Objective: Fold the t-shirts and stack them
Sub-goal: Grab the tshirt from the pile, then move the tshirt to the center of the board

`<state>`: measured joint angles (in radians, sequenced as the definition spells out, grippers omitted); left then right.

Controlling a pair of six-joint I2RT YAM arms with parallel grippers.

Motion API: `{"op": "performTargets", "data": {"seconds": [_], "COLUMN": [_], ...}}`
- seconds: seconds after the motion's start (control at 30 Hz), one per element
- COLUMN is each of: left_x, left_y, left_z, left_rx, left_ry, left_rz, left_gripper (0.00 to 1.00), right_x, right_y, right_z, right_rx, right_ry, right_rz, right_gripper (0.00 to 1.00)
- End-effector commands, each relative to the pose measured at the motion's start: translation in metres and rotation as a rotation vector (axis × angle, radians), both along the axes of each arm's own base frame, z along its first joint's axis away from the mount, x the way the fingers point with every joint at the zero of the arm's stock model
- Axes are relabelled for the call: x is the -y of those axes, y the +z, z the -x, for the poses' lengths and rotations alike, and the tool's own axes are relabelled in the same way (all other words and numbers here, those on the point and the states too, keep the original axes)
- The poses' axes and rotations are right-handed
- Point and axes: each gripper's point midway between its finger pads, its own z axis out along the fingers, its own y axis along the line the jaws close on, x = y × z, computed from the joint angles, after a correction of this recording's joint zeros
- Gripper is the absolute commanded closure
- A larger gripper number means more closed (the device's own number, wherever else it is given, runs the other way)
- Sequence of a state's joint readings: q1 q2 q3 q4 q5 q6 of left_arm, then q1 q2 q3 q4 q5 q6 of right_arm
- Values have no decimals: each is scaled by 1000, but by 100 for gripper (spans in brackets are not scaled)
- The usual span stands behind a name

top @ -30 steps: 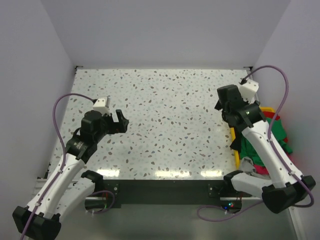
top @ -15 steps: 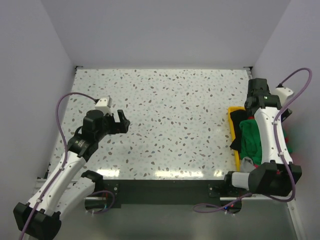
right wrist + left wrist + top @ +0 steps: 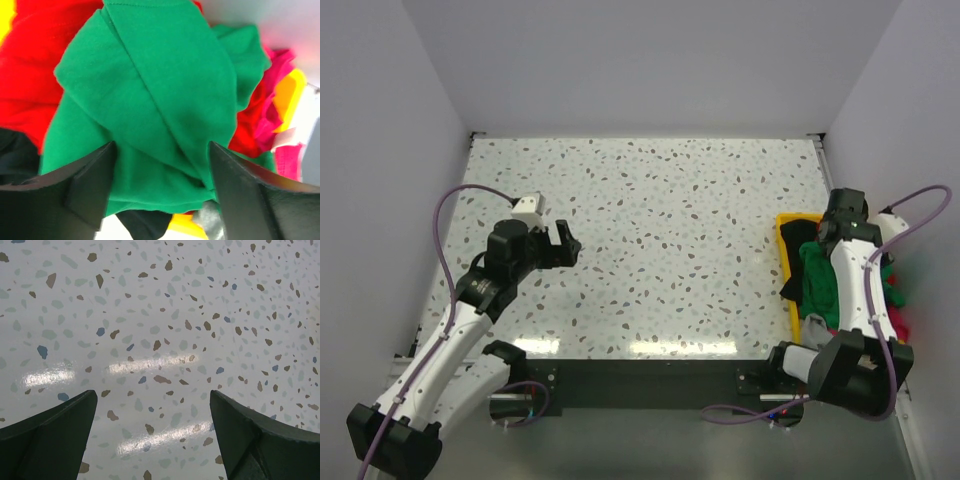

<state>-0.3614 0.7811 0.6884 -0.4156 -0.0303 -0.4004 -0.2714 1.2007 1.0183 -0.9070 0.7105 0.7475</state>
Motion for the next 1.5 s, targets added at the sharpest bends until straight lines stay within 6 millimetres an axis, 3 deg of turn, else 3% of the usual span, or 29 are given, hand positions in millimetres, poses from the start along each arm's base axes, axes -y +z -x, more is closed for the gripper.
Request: {"op": "performTargets", "data": {"seconds": [0.0,0.03,0.1,0.13,0.23,0.37,0.43,0.57,0.63,0.67,0.73,0.77,0.83,0.87,0.9,1.03,1.07,1.13,1.17,1.23,1.27,1.43,1.47], "left_x": [4,4,4,4,4,4,4,4,4,4,3,3,3,3,2,0,-1,-3,-4,-7,-8,-16,-18], "left_y": [6,6,7,6,7,7,7,7,7,8,8,9,10,9,10,11,11,11,13,14,15,16,16], "left_z": [-1,-1,-1,-1,-1,-1,-1,-1,-1,-1,-1,-1,-1,-1,-1,-1,-1,-1,-1,-1,-2,-2,-2], "left_rx": [24,25,27,26,28,29,29,30,30,32,35,38,39,38,41,46,45,46,49,54,56,59,57], "left_ry": [-24,-25,-26,-24,-25,-24,-24,-24,-24,-25,-23,-24,-20,-18,-17,-5,-1,11,17,32,40,89,101], "left_rz": [2,0,3,0,1,3,3,4,4,3,5,5,5,5,5,0,0,-3,-5,-6,-8,-17,-18], "left_gripper": [0,0,0,0,0,0,0,0,0,0,0,0,0,0,0,0,0,0,0,0,0,0,0], "right_x": [-1,-2,-2,-3,-5,-11,-14,-25,-31,-33,-45,-49,-63,-69,-75,-119,-127,-155,-167,-192,-219,-301,-313], "right_y": [16,17,24,27,40,64,87,144,162,183,200,221,236,259,269,313,333,347,368,381,392,413,409], "right_z": [-14,-14,-15,-15,-17,-20,-24,-34,-38,-41,-50,-54,-69,-74,-79,-110,-114,-127,-126,-134,-137,-139,-144], "right_rx": [182,192,213,219,234,273,310,408,440,496,547,602,646,706,733,885,946,985,1033,1069,1094,1155,1147], "right_ry": [-30,-25,-20,-9,12,59,101,207,250,275,348,379,471,514,551,767,809,883,922,986,1056,1254,1272], "right_rz": [0,0,1,-2,-5,-19,-13,-22,-26,-17,-44,-39,-81,-72,-83,-186,-172,-207,-193,-226,-255,-354,-369], "right_gripper": [33,48,63,79,100,100,100,100,100,100,100,100,100,100,100,100,100,100,100,100,100,100,100]}}
